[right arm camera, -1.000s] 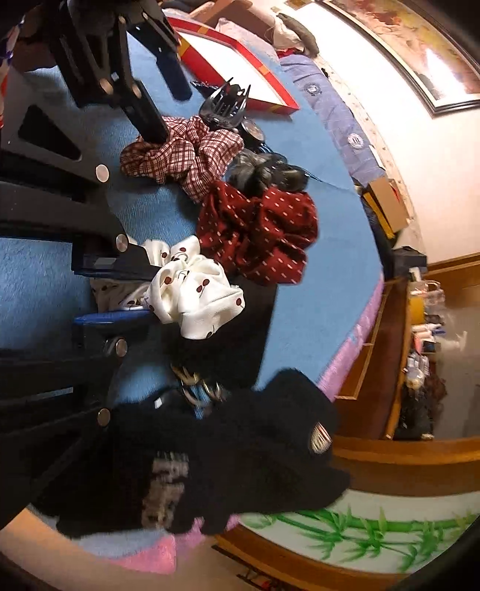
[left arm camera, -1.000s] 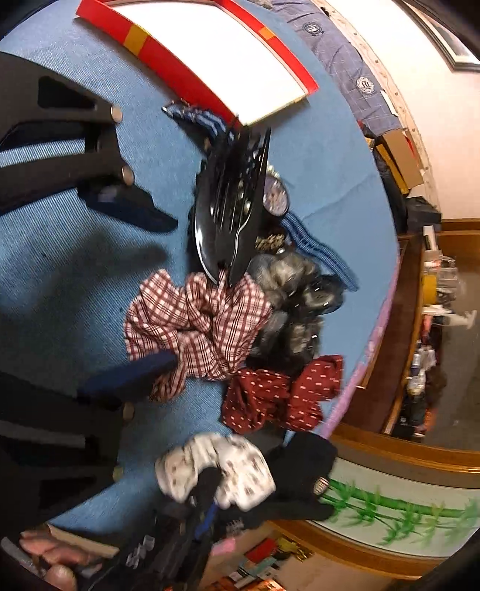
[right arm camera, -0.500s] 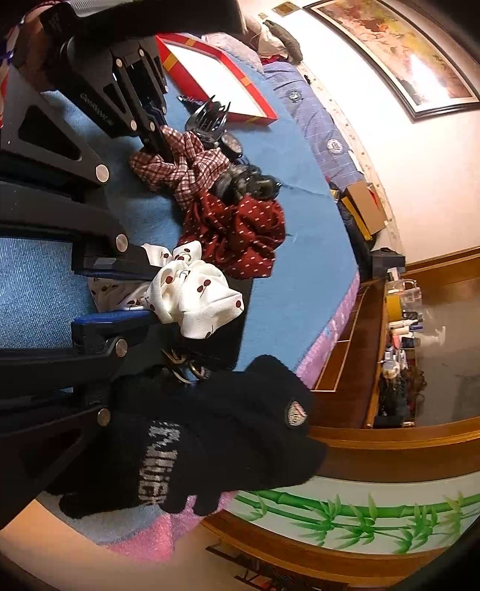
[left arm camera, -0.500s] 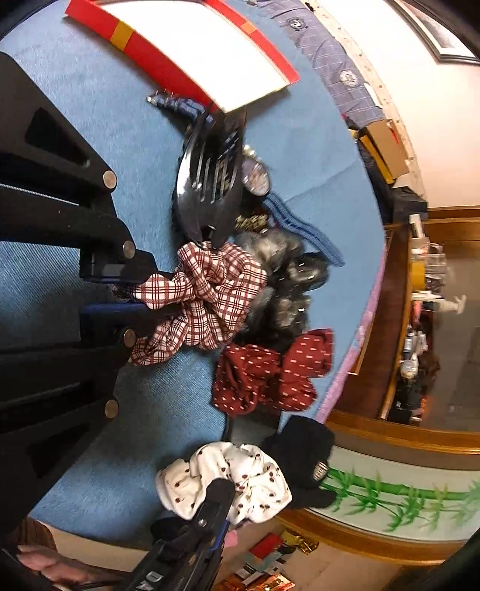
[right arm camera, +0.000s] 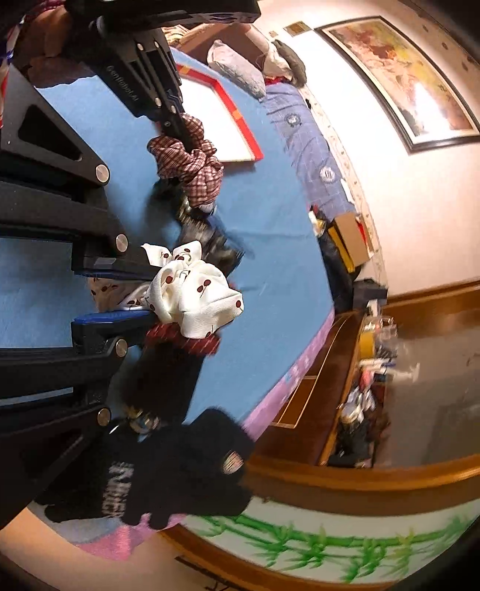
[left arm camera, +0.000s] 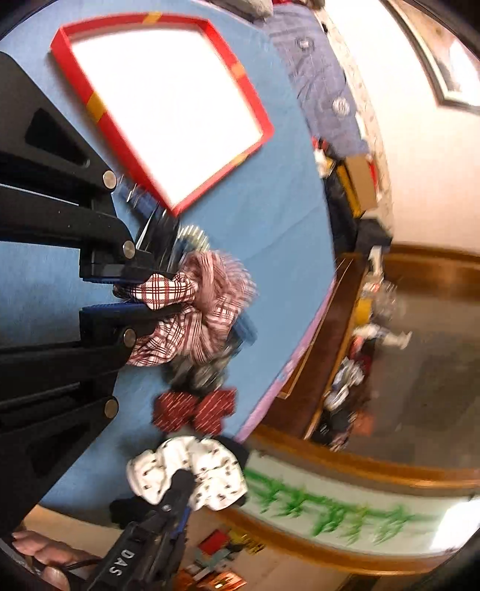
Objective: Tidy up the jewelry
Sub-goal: 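Carry both scrunchies into the red tray and open both grippers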
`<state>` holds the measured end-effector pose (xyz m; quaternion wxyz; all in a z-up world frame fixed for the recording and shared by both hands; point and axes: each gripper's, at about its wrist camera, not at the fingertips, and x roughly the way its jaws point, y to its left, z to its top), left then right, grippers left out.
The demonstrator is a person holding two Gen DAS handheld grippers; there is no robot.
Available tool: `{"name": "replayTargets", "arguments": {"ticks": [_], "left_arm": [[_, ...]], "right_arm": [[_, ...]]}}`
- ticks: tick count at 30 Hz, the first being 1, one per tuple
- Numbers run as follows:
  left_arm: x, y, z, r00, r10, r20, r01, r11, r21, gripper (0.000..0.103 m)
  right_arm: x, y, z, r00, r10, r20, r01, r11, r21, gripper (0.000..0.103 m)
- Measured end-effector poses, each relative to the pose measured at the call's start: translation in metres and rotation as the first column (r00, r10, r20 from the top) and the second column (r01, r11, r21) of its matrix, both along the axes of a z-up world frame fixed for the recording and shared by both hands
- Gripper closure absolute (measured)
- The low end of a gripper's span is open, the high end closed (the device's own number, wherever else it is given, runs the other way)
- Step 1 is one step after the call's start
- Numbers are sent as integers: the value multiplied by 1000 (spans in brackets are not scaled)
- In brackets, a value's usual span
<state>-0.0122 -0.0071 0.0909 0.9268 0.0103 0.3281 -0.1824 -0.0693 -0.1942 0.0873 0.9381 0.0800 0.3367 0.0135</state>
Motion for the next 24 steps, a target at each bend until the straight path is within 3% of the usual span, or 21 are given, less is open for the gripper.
{"name": "replayTargets", "arguments": {"ticks": [10,24], "left_arm": [[33,77,16,984,179,1,-179,982,-53,96],[84,159,-17,917,384,-108,-389,921,-25,96]], "right_arm": [[32,54,16,994,108,-2,-108,994,12,88],[114,163,12,952,298,-75,-296,954,40,88]]}}
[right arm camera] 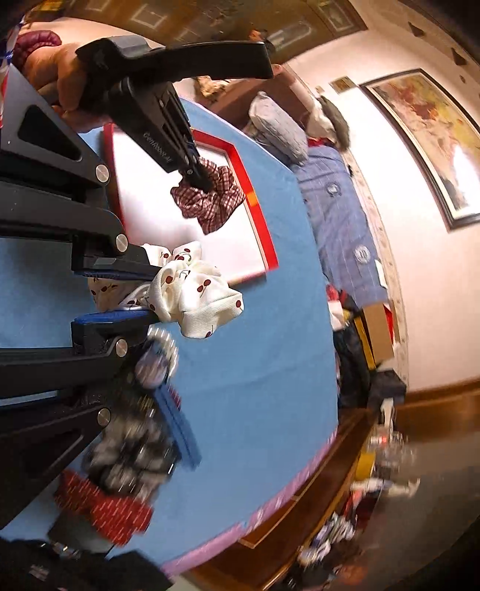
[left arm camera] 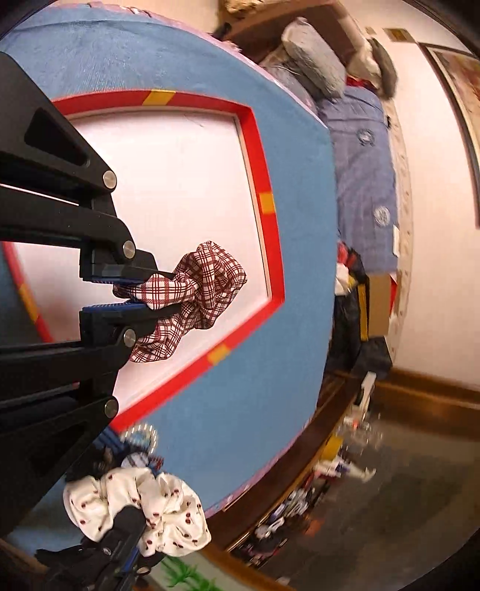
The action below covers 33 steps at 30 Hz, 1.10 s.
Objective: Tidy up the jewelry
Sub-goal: 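Carry both scrunchies into the red tray and open both grippers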
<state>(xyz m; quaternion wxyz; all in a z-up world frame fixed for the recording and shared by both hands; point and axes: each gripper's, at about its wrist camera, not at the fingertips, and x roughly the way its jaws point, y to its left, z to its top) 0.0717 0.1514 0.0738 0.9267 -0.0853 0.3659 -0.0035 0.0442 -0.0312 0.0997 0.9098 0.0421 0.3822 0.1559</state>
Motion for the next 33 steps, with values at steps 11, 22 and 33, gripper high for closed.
{"name": "replayTargets", "arguments": {"ticks": [11,22,33], "left_arm": [[22,33,-26,992,93,-82,-94,996,-6,96],[29,43,-39,984,133,-121,-135,991,-2,96],[31,42,-45,981,144,-132,-144,990,4,81]], "right_arm": [[64,68,-40,994,64,-90,-67,997,-28,88],[90,83,-61,989,48,-138,-55,997,-47,88],[89,77,-61,988,37,-152,-43,998,-39,71]]}}
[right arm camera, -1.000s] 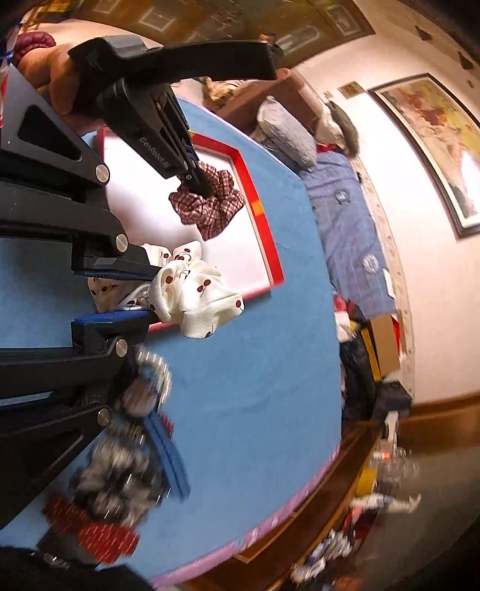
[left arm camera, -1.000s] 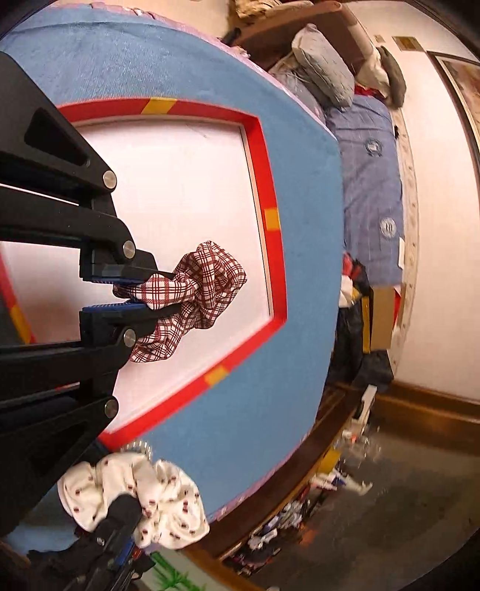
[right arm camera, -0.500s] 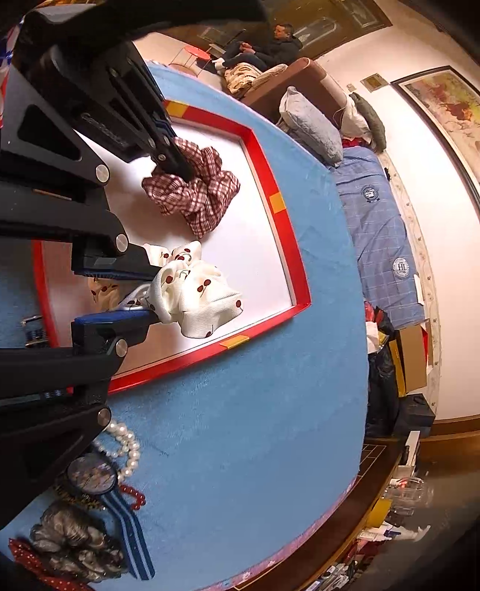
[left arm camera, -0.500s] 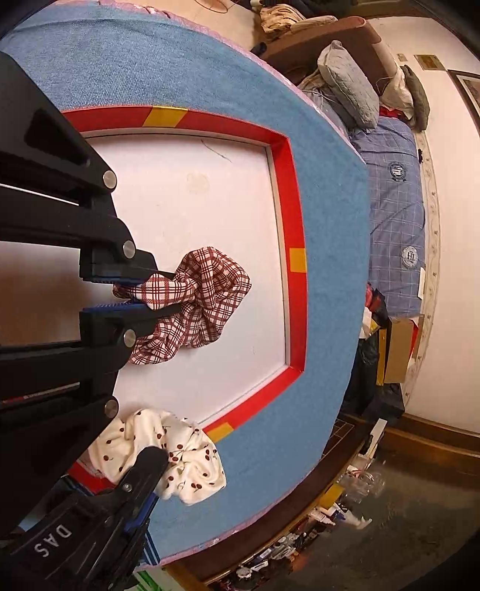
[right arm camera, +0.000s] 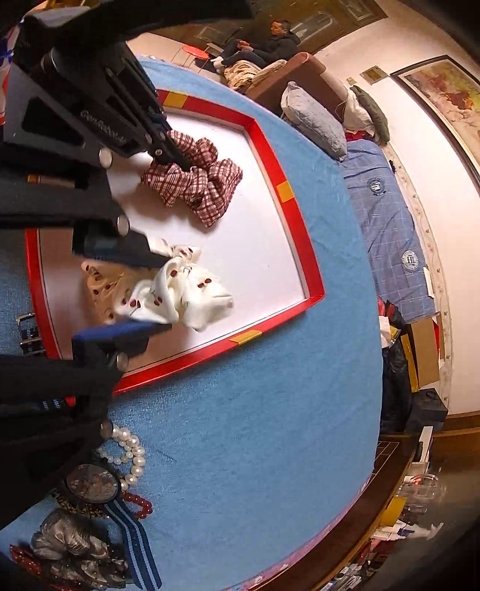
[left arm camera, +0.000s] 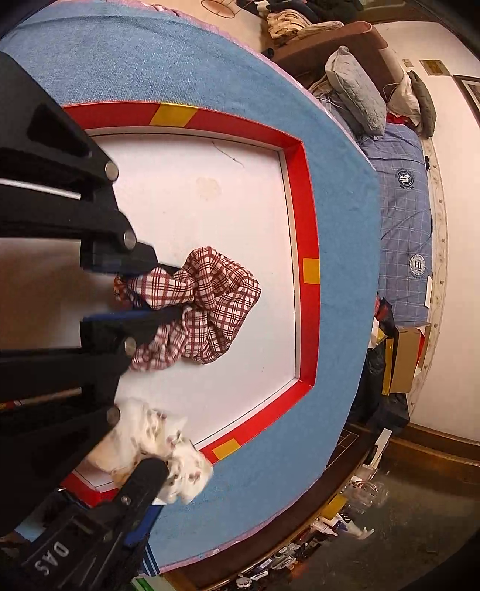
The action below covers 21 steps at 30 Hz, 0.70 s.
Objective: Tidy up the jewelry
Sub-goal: 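Carry both scrunchies into the red tray and open both grippers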
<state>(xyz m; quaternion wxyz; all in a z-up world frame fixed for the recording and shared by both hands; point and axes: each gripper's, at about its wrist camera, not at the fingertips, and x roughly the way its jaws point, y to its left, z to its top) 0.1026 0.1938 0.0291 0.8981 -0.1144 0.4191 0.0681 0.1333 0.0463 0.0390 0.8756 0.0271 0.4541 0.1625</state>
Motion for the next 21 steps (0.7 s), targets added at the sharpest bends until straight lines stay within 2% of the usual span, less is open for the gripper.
{"name": "replayTargets", "arguments": {"ticks": [1,5,8,11,13,17,19,21], "left_arm": [[-1,0,1,1000,2,3,-2,1000,-1,76],[-5,-2,7,1000,5,27,-6,1000,10,72],[-9,-6,13,998,1,64,-2,1000,13,60],[-13,-15,17,995,-22,98,19,1000,24,56],[-14,-19,18,993,-34,116,30,999,37,48],[-17,-29,17,989,-53,140,41,995,86,47],[-15,-35,12,989,-81,123,69,993,99,47],[-13,-40,5,990,-100,101,88,989,120,47]], "right_arm": [[-2,-1,3,1000,1,10,-1,1000,-2,71],[-13,-8,15,999,-2,41,2,1000,12,69],[-24,-18,25,998,-9,58,7,999,35,62],[-44,-30,35,997,-7,81,2,998,62,61],[-55,-37,39,995,-12,96,5,997,73,59],[-86,-58,46,990,-25,142,13,996,88,57],[-102,-73,48,986,-44,163,30,996,82,57],[-113,-88,48,981,-78,175,65,995,78,51]]}}
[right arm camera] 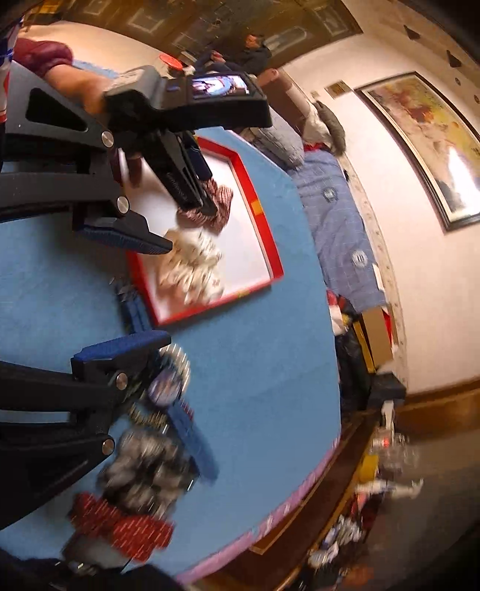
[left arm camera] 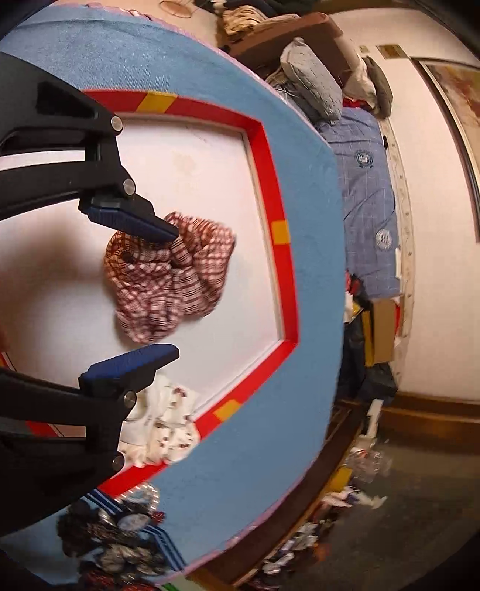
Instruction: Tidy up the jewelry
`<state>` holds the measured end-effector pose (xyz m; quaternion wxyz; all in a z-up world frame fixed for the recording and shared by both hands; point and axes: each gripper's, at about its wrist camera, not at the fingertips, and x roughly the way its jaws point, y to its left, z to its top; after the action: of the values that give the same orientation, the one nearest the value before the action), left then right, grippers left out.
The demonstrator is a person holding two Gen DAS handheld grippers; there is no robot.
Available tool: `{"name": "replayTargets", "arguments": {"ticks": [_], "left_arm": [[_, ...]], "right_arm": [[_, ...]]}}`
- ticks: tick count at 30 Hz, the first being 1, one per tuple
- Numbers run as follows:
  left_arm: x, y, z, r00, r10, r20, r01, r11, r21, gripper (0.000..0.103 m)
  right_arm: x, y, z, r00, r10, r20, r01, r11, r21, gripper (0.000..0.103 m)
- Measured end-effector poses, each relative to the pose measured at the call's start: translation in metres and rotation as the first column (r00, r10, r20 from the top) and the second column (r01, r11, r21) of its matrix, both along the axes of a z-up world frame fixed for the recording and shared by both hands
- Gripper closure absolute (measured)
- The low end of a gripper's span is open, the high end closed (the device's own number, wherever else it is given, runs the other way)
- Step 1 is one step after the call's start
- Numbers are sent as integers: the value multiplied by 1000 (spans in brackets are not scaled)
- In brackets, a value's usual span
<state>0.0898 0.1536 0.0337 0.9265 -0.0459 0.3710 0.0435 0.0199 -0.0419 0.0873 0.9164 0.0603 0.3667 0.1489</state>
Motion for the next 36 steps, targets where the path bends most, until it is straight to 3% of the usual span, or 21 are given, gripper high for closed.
{"name": "replayTargets", "arguments": {"ticks": [2,7,13,19,22,27,30,33,36], "left_arm": [[2,-4,-6,1000,-11,-19,12,1000,24,47],[2,-8,-13,999,2,-52,3,996,93,47],[-5,-6,-14,992,-20,-126,40,987,156,46],[-33,-9,23,1000,-11,13,9,993,120,46],[-46,-24,38,994,-77,75,74,996,44,43],[-53,-72,28,963,-269,25,269,962,-44,43],[-56,-104,18,925,-377,-38,373,924,-84,43],[-58,-130,13,906,-419,-53,412,905,-104,44],[-53,-146,9,907,-417,-66,410,907,-96,43]], "right_arm": [[-14,-16,0,998,-49,26,50,999,-10,41],[-41,-46,-5,995,-96,40,97,995,-33,41],[-60,-83,-11,990,-141,20,140,989,39,41],[-71,-108,-19,989,-144,-14,145,987,69,41],[-74,-115,-26,984,-176,5,176,984,13,39],[-79,-124,-42,978,-207,1,207,978,-3,39],[-80,-134,-50,972,-235,7,235,972,-25,39],[-82,-143,-57,968,-252,1,252,968,-16,39],[-81,-148,-68,966,-258,-25,258,966,1,36]]}}
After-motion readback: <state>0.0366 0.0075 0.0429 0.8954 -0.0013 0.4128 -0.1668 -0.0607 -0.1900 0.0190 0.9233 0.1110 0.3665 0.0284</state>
